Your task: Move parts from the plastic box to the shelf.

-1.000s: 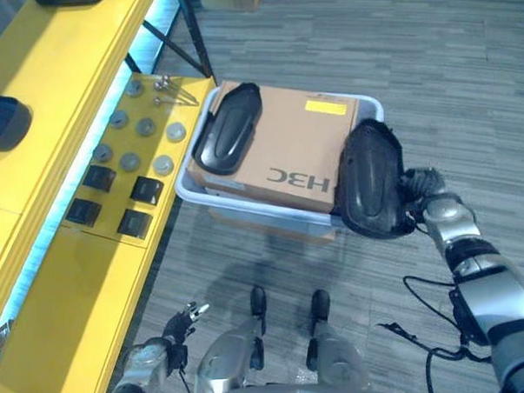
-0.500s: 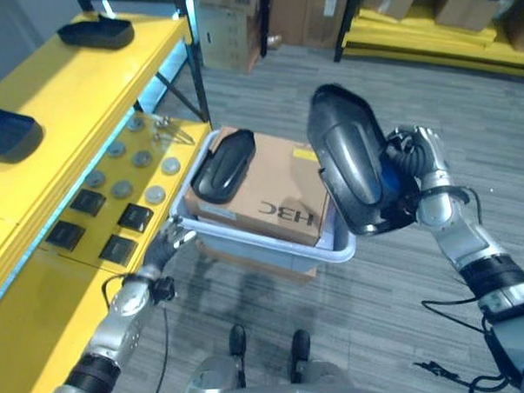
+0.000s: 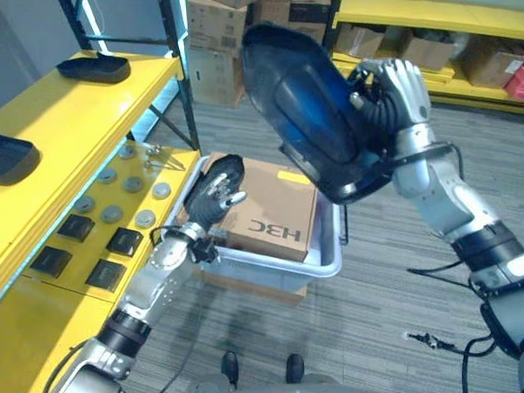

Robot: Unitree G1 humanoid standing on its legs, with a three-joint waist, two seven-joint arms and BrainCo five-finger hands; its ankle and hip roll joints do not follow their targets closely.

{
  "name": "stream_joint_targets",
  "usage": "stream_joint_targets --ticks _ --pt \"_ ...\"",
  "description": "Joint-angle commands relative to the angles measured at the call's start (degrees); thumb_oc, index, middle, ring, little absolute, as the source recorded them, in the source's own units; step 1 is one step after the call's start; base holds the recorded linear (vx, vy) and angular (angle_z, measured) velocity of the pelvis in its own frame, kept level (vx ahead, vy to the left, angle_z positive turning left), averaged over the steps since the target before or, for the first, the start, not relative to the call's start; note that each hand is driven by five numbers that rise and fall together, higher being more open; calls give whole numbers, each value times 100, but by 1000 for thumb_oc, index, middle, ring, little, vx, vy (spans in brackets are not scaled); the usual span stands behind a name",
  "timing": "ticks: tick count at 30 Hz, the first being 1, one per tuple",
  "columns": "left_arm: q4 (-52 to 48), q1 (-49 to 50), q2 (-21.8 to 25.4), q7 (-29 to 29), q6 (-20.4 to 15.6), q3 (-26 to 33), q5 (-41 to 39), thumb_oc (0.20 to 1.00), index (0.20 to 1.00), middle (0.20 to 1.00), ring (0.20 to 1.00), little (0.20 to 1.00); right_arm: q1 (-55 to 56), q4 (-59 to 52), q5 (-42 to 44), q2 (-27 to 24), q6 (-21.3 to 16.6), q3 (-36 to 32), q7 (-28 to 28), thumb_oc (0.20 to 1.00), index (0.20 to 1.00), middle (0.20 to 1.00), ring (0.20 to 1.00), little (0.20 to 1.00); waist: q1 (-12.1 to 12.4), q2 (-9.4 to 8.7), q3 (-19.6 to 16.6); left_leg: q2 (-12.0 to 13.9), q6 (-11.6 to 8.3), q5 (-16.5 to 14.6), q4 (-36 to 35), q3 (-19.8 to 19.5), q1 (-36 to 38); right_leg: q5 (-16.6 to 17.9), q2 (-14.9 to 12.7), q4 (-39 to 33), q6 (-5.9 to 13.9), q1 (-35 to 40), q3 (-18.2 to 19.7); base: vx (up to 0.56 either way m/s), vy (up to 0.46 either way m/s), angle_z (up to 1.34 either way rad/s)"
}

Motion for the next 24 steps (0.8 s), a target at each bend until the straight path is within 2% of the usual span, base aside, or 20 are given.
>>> stream_joint_targets --ticks 1,7,16,21,24 --pt "247 -660 -75 -14 -218 -205 -48 1000 1000 1000 1000 1000 -883 -169 135 2 -105 148 -231 200 200 200 200 200 127 -260 -257 364 -202 -773 399 255 227 -607 -362 276 320 330 -131 0 0 0" --pt "229 -847 -192 -148 -202 -268 -462 1000 1000 1000 1000 1000 -1009 -119 137 212 -48 373 94 200 200 200 200 200 119 -271 -288 357 -191 -785 369 239 254 -598 -369 251 341 327 -102 0 0 0" --pt "135 -984 -229 -74 -49 -387 -687 1000 1000 1000 1000 1000 -955 4 398 625 -316 639 410 200 200 200 200 200 144 -262 -265 346 -173 -773 305 207 308 -586 -376 229 351 352 -127 -11 1 0" --pt "239 -1024 -335 105 -61 -393 -686 1000 1000 1000 1000 1000 -933 -100 875 858 -513 672 734 200 200 200 200 200 139 -238 -264 358 -187 -737 224 199 342 -577 -381 197 360 364 -143 -29 5 1" --pt "320 -1041 -436 203 -85 -348 -670 1000 1000 1000 1000 1000 -867 -299 1466 1050 -405 654 1275 200 200 200 200 200 130 -232 -269 366 -202 -704 145 196 381 -572 -381 167 369 395 -154 0 0 0"
